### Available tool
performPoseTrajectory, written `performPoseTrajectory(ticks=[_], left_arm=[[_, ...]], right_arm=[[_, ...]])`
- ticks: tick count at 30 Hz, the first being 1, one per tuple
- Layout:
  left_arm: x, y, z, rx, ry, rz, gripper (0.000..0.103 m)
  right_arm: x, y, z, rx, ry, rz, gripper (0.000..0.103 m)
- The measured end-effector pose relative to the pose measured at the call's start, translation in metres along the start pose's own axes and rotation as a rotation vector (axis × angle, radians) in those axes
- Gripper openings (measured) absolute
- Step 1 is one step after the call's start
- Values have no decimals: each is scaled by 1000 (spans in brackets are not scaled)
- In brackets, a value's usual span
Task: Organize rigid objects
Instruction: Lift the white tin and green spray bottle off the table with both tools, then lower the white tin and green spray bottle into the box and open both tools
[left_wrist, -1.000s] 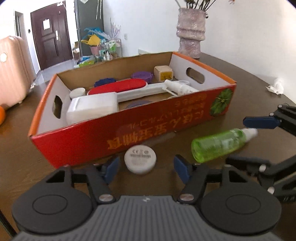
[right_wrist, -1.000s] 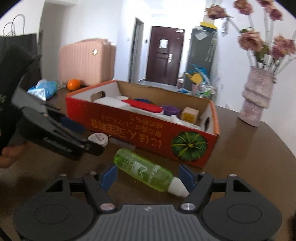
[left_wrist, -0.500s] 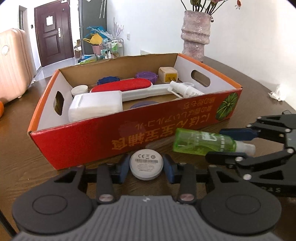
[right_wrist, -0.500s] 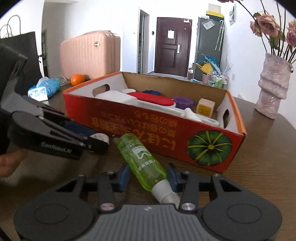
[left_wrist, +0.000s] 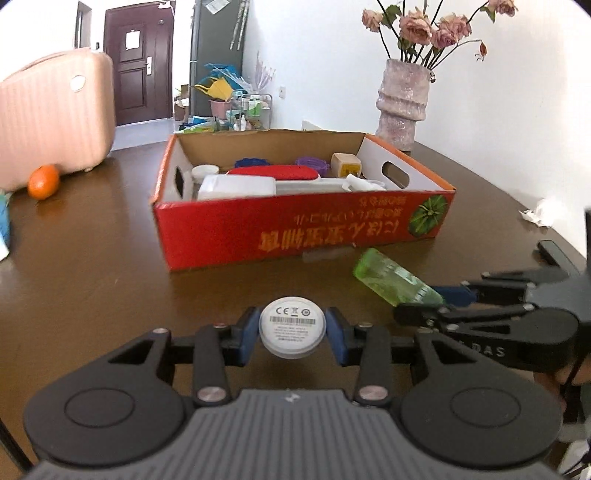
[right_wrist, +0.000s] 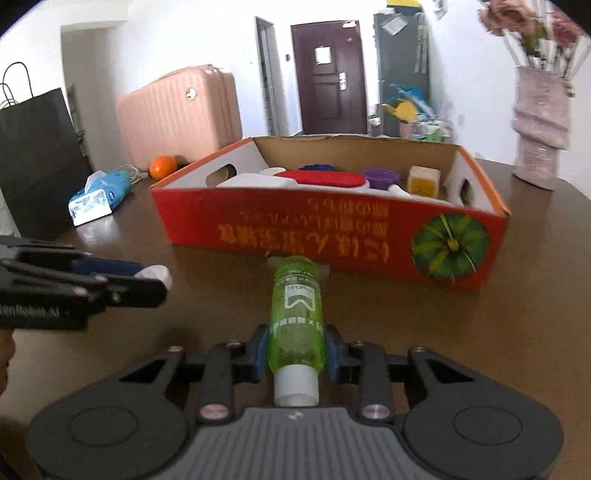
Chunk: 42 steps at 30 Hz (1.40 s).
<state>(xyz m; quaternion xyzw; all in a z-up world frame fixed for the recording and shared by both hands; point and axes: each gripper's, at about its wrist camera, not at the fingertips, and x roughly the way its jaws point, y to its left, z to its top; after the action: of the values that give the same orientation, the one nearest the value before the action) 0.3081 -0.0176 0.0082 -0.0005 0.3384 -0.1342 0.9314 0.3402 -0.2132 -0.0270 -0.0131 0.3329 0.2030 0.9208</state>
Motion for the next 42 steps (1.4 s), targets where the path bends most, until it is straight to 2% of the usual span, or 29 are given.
performPoseTrajectory(ticks=[4, 9, 13, 18, 26, 33, 42], left_arm=[[-21, -3, -17, -4, 0, -8, 40], [-38, -13, -30, 10, -10, -23, 40], [-51, -20, -32, 23, -35, -28, 40], [-65, -20, -32, 28, -66, -22, 40], [-58, -13, -25, 14, -67, -13, 40], [-43, -17, -28, 24, -34, -38, 40], [-33, -20, -32, 27, -5, -42, 40]], right_arm=[[-38, 10, -28, 59, -30, -10, 30], [-73, 22, -50, 51, -42, -39, 30], [-88, 27, -57, 43, -41, -57, 30], [-102, 30, -52, 44, -91, -68, 30], [-103, 26, -40, 36, -105, -74, 30], [-68, 24, -52, 12, 3, -86, 30], [-49, 18, -42, 25, -14, -77, 34]])
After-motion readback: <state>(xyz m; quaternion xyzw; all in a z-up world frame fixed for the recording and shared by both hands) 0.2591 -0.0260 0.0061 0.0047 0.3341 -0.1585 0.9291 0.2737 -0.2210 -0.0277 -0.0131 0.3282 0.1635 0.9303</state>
